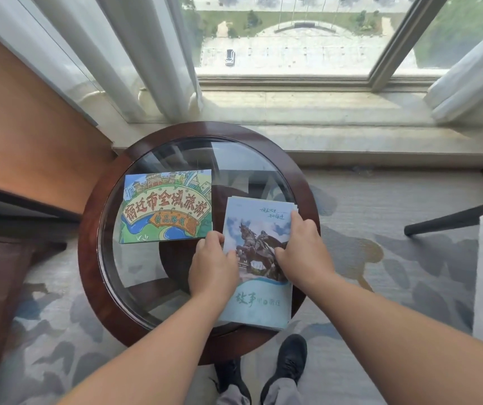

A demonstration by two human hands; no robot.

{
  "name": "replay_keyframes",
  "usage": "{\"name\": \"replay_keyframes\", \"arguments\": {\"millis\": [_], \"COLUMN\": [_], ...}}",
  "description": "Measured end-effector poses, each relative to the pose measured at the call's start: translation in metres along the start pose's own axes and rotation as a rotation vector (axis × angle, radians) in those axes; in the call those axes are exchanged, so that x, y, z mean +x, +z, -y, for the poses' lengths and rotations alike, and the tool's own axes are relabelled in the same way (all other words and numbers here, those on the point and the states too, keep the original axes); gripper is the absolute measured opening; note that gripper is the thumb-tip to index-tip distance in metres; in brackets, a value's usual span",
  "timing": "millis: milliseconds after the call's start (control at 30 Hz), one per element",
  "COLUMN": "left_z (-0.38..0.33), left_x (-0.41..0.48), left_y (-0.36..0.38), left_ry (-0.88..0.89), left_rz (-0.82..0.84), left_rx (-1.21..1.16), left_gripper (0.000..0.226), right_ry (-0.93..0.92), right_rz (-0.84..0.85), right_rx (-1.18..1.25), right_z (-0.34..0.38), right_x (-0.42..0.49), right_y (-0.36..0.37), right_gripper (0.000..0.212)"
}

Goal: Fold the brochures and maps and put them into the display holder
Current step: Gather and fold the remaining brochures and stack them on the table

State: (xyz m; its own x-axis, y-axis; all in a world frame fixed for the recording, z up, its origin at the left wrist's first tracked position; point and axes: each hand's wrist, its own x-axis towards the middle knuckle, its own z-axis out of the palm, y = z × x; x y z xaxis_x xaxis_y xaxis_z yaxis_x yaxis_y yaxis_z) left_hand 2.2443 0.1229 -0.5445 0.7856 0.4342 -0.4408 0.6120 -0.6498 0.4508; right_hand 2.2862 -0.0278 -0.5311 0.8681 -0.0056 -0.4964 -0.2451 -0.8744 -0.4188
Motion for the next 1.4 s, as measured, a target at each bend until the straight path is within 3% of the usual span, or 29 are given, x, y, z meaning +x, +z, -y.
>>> {"name": "replay_keyframes", "arguments": {"millis": [133,267,333,400,500,633,833,1033,1233,1333,1400], "left_z": [0.001,0.001,-0.003,-0.015,-0.031,-0.024,0.009,0.045,0.039,0.03,0.021], "left_x": [0.001,-0.001,-0.003,0.0,0.011,0.017,-0.015,-0.051,-0.051,-0.052,-0.048], "left_y": [0.0,0.003,0.008,0.018,0.04,0.062,0.061,0.06,0.056,0.041,0.025], "left_ry": [0.029,0.045,0.214,0.401,0.46,0.502,0.581,0.674,0.612,0.57,0.476], "left_rz": [-0.007,-0.06,-0.159,-0.137,0.032,0.021,0.054,0.142,0.228,0.225,0.084], "left_rx": [0.004,0.053,0.13,0.161,0.282,0.501,0.594,0.67,0.796,0.576,0.335], "left_gripper": [0.016,0.024,0.037,0.051,0.067,0.07,0.075,0.084,0.083,0.082,0.07], "right_ry": [-0.137,-0.299,-0.33,-0.361,-0.38,-0.365,-0.321,-0.324,-0.338,-0.24,-0.054], "right_rz": [-0.014,0.09,0.134,0.137,0.119,0.101,0.162,0.145,0.147,0.053,-0.001], "right_rx": [-0.242,-0.498,-0.54,-0.565,-0.535,-0.515,-0.528,-0.521,-0.519,-0.328,-0.067], "right_z": [-0.002,-0.005,-0.006,-0.007,-0.009,-0.011,-0.008,-0.009,-0.013,-0.014,-0.013], "right_x": [0.002,0.016,0.023,0.027,0.03,0.032,0.024,0.025,0.027,0.012,-0.004], "right_y": [-0.007,-0.013,-0.014,-0.013,-0.011,-0.007,-0.012,-0.01,-0.009,-0.007,-0.001], "right_gripper": [0.093,0.1,0.103,0.102,0.089,0.08,0.096,0.095,0.1,0.101,0.098]}}
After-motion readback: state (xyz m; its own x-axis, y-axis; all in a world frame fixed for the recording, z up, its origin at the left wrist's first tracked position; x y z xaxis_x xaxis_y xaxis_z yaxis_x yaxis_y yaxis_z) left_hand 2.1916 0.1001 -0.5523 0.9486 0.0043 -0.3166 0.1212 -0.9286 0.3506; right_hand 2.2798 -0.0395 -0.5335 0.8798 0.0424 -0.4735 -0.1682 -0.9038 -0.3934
